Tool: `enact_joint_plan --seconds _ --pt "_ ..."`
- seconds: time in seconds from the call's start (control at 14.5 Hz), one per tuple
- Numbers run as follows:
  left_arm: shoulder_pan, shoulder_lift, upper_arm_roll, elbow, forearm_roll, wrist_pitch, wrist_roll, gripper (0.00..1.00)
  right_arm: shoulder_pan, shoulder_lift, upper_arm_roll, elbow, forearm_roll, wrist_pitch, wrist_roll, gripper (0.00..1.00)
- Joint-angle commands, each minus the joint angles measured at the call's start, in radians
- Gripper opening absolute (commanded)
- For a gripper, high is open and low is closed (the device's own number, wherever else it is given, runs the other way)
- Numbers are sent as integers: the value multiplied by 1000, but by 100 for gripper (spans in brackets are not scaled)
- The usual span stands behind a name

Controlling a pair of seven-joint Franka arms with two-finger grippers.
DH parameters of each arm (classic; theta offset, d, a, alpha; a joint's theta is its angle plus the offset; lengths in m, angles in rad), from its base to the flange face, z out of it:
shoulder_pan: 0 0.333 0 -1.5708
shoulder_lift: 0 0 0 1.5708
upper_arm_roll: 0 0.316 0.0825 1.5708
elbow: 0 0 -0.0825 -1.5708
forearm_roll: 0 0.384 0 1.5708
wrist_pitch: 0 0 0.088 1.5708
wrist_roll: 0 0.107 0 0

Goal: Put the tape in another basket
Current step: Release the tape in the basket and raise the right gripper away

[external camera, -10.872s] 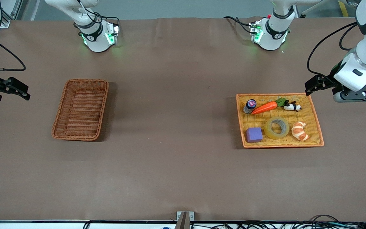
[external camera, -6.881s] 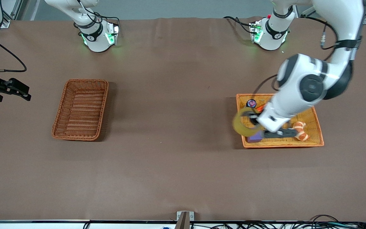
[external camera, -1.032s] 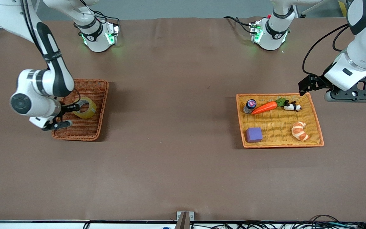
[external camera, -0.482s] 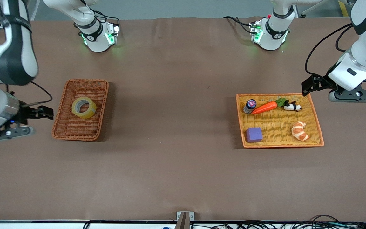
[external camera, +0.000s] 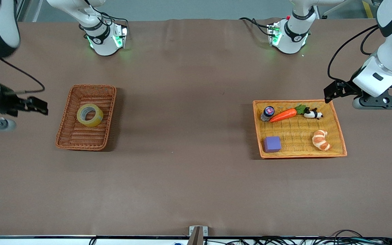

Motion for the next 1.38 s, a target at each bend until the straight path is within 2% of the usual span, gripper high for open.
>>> enact_joint_plan --seconds 0.0,0.14,0.34,0.55,1.1,1.31 --pt "11 1 -4 7 21 0 12 100 -25 -77 23 -33 26 -42 79 100" --pt "9 1 -4 4 21 -1 11 100 -33 -106 9 -42 54 -46 71 100" --pt "9 8 -4 4 23 0 11 100 -68 -151 12 -140 58 19 67 100" --pt "9 8 -4 5 23 -1 11 100 -97 -151 26 -140 58 22 36 100" --pt "8 16 -6 -1 23 -1 11 100 -88 -149 23 -136 51 20 -3 100" --pt "6 18 -6 2 23 -1 11 100 -88 -137 23 -93 52 16 -10 100"
